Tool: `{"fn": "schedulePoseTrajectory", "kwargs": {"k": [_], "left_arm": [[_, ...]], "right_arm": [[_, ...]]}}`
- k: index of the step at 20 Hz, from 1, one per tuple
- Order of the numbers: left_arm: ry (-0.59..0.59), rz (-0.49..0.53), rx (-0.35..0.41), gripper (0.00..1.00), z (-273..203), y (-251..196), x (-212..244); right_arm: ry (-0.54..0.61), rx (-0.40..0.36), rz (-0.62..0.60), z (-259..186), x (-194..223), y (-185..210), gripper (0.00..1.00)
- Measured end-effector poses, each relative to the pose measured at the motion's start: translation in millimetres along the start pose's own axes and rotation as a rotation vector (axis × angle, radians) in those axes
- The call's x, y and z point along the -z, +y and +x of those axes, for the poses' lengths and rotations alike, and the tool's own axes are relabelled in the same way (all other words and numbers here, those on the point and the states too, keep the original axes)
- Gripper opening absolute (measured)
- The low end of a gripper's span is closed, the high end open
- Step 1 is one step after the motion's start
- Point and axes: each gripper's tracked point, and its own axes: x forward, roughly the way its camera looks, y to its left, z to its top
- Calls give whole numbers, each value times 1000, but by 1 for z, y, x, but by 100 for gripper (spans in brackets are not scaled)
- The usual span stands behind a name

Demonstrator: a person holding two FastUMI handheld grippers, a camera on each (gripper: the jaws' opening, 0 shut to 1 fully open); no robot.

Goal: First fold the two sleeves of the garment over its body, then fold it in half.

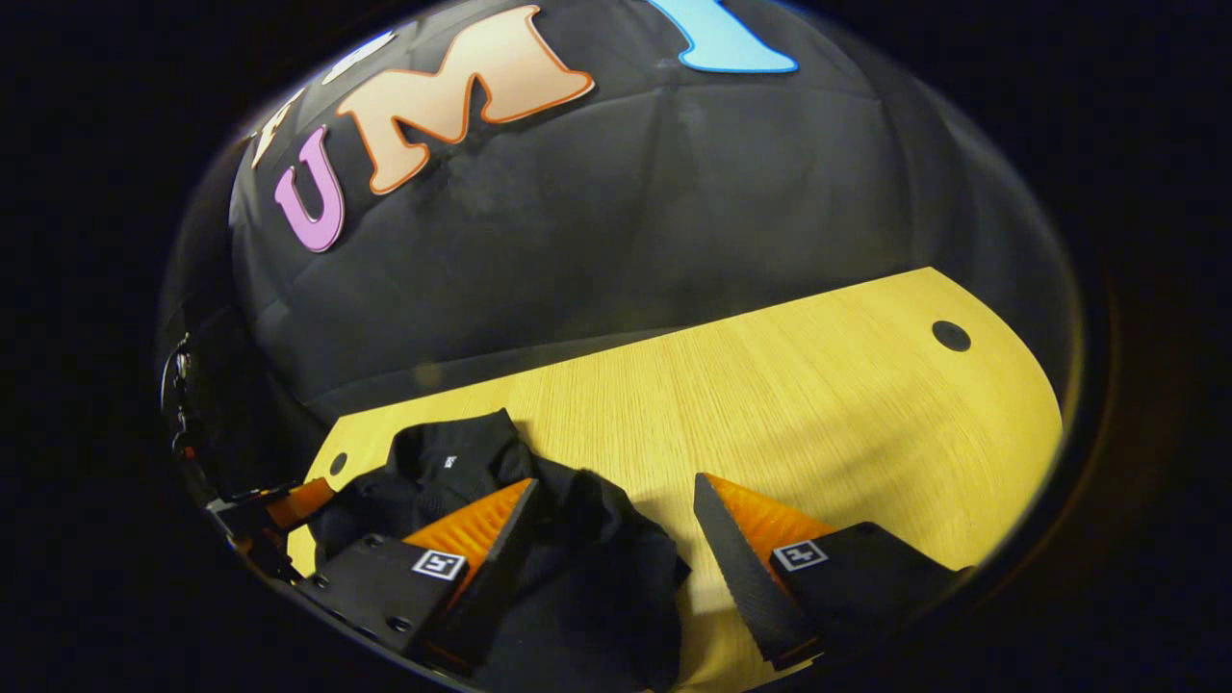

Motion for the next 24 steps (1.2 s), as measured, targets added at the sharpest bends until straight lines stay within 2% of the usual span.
{"fn": "schedulePoseTrajectory", "kwargs": {"k": [3, 4, 5, 6, 7, 11, 14, 16, 18, 19, 21, 22, 24], "left_arm": [[-5, -2, -10, 94, -10, 9, -5], [-13, -4, -19, 95, -15, 13, -9], [-25, -10, -20, 95, -20, 16, -13], [-39, -20, -17, 95, -26, 19, -19], [-55, -32, -15, 95, -31, 22, -24], [-101, -60, 10, 95, -61, 34, -37], [-106, -34, 22, 95, -91, 44, -32], [-129, -18, 43, 95, -117, 48, -32], [-151, 4, 63, 95, -146, 55, -29], [-161, 15, 69, 95, -161, 58, -26], [-192, 28, 93, 95, -193, 60, -21], [-208, 30, 102, 95, -207, 61, -18], [-256, 26, 128, 95, -232, 62, -12]], "right_arm": [[-46, 13, -13, -17, -13, 0, 98], [-60, 12, -22, -22, -17, 2, 94], [-72, 16, -35, -29, -20, 2, 98], [-78, 21, -50, -35, -22, 3, 94], [-86, 24, -60, -43, -22, 5, 98], [-148, 25, -94, -82, -22, 18, 98], [-172, 28, -104, -113, -8, 29, 99], [-192, 29, -102, -137, 6, 38, 94], [-220, 21, -98, -165, 22, 52, 95], [-234, 21, -101, -179, 31, 58, 99], [-249, 16, -107, -207, 53, 72, 94], [-260, 9, -108, -218, 61, 78, 98], [-292, -11, -109, -241, 76, 92, 98]]}}
